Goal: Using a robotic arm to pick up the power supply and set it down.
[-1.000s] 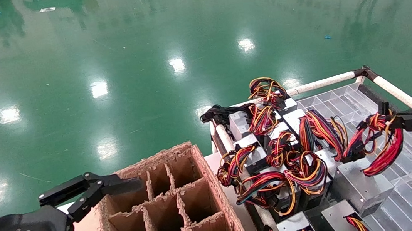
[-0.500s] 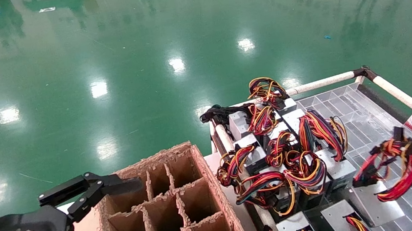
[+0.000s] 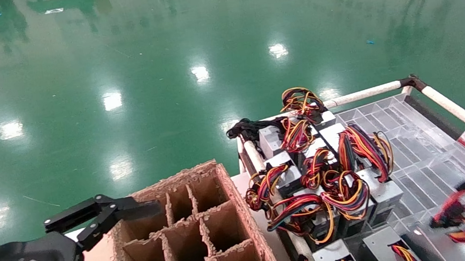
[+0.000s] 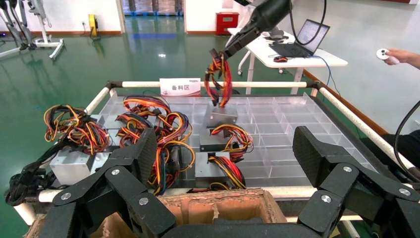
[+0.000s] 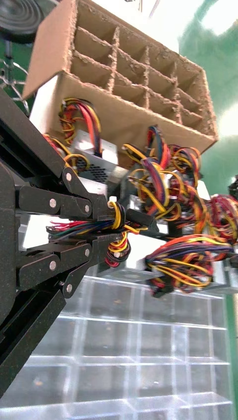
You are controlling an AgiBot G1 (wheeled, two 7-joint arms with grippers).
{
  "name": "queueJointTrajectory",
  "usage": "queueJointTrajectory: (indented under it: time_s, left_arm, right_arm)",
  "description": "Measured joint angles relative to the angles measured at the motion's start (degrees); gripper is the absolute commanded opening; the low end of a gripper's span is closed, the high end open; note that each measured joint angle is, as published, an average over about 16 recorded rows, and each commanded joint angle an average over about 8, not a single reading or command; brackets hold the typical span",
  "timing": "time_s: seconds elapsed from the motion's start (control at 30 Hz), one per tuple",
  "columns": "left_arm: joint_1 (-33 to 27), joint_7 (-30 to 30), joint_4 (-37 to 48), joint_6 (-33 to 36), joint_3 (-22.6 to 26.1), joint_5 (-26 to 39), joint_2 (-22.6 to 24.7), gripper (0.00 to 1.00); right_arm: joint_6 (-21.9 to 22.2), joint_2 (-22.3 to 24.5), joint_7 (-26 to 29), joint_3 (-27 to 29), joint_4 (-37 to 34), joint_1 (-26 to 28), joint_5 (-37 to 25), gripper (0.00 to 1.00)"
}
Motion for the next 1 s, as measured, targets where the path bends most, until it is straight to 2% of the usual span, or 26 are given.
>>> queueJointTrajectory:
  time_s: [0.07,0.3,0.33,0.6,1.0]
  left_arm:
    - [0.0,0.0,0.0,0.0,0.0,0.0,0.0,1.0]
    - [0.0,0.0,0.0,0.0,0.0,0.0,0.0,1.0]
    - [0.0,0.0,0.0,0.0,0.0,0.0,0.0,1.0]
    - [0.0,0.0,0.0,0.0,0.0,0.0,0.0,1.0]
    - [0.0,0.0,0.0,0.0,0.0,0.0,0.0,1.0]
  right_arm:
    - [0.6,0.4,-0.3,-0.3,0.3,-1.3,1.0,0.03]
    - [3.5,0.2,-1.7,-1.1,1.5,-4.7,3.7,0.89]
    - [3.9,0.1,-1.8,-1.1,1.6,-5.0,3.9,0.98]
    - [5.4,-0.5,-2.3,-1.2,2.3,-5.8,4.6,1.0]
    - [4.6,-0.3,-2.0,-1.2,1.9,-5.4,4.1,1.0]
